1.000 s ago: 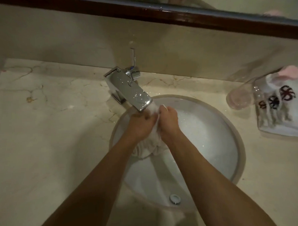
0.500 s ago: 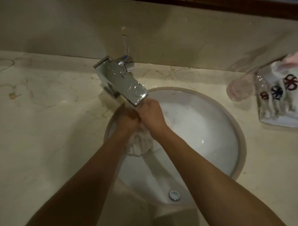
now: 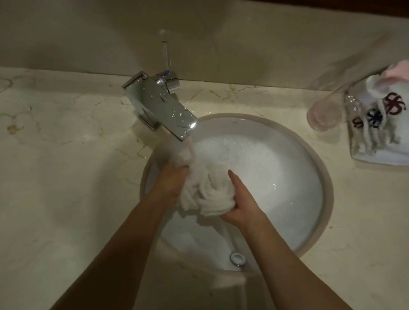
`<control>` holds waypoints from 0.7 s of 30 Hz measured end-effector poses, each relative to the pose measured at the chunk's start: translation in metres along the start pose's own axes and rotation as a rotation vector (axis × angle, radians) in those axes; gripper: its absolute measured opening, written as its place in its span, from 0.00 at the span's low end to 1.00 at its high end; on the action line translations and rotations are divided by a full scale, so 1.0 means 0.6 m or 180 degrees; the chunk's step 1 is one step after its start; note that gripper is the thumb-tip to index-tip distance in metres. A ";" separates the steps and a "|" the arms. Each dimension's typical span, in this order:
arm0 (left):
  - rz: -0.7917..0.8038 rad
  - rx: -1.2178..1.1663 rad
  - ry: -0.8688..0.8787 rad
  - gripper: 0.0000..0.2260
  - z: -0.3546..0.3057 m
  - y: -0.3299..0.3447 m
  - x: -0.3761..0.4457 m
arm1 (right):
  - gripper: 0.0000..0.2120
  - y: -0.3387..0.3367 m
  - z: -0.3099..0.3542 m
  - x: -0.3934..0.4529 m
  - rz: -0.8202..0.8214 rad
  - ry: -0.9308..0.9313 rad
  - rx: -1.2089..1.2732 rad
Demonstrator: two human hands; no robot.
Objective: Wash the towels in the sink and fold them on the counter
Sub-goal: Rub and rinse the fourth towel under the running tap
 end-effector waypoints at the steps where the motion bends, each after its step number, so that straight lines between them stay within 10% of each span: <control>1: 0.0218 -0.0254 -0.0350 0.07 0.018 0.002 -0.002 | 0.28 -0.001 -0.004 -0.006 0.0099 0.0031 -0.0201; 4: 0.0880 -0.0828 -0.0826 0.16 0.024 0.038 -0.022 | 0.21 0.013 0.032 -0.022 -0.0213 -0.0426 -0.1271; 9: 0.0271 -0.0878 -0.0106 0.13 -0.049 0.024 0.012 | 0.29 0.174 0.098 -0.039 -0.0787 -0.1889 -0.4489; 13: 0.0166 0.0095 0.0659 0.14 -0.071 0.034 -0.012 | 0.26 0.157 0.184 -0.004 -0.1989 -0.2253 -0.3949; 17: 0.0322 -0.0366 0.0446 0.14 -0.048 0.012 0.005 | 0.22 0.218 0.124 0.020 -0.1091 -0.2461 -0.4789; 21: -0.0104 -0.0622 0.0663 0.16 -0.061 0.003 -0.004 | 0.21 0.179 0.176 0.031 -0.1845 -0.2341 -0.3908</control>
Point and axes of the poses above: each hand's wrist, its own x-axis towards the middle knuckle, its own y-axis out of the palm, z = x × y, the point moved 10 cm from there along x, towards the middle knuckle, and after that the axes turned 5 degrees about -x, right-handed, at the moved point
